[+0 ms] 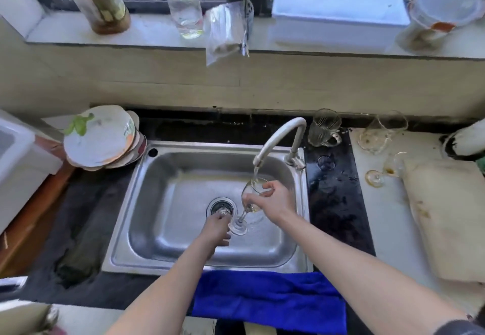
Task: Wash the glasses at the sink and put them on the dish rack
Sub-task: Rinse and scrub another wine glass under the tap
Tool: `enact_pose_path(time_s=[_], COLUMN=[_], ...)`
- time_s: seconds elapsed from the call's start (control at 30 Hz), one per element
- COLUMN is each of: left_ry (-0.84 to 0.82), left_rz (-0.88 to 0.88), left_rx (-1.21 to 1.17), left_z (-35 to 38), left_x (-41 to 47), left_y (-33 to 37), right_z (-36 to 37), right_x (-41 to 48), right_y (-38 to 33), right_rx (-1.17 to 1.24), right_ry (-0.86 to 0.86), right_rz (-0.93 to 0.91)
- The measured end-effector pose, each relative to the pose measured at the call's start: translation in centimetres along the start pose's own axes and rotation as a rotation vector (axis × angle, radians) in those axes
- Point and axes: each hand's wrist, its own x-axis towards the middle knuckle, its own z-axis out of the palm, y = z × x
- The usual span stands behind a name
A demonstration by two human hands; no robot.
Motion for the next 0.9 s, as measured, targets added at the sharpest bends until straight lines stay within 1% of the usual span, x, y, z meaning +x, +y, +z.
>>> enact_pose_path(time_s=[0.13, 0.23, 0.3, 0.4, 0.57, 0.67, 0.77, 0.9], left_ry=[-0.151, -0.204, -0.228, -0.291, -0.446, -0.505, -0.504, -0.466], left_rz=[-0.143, -0.22, -0.229, -0.238, -0.27, -0.329, -0.379, -0.442], left_rx=[-0.181, -0.291, -0.311, -0.282, -0.256, -0.304, -0.285, -0.211], left_z=[-0.7, -0.4, -0.1, 0.5, 1.3, 1.8, 1.8, 1.6], left_x=[2.1, 3.5, 4.3, 4.4, 4.5, 4.6, 4.9, 5.0], left_y=[0.2, 0.5, 0.9, 1.5, 2.0, 1.6, 0.8, 0.1], right_z=[2.1, 2.3, 2.2, 1.8, 0.6, -0.2, -0.6, -0.6], right_x=[1.0, 1.4, 1.4, 0.9, 0.9, 2.0, 2.5, 2.3], right_y=[-0.4, 0.0, 0.0, -0.4, -0.9, -0.8, -0.4, 0.4], right_rx=[0.062, 0.117, 0.122, 0.08, 0.061, 0.103, 0.12, 0.089], right_ry=[0.087, 0.139, 0.147, 0.151, 0.095, 0.054, -0.012, -0.09], right_rz=[0.087, 0.128, 0.134, 0.087, -0.005, 0.02, 0.064, 0.056])
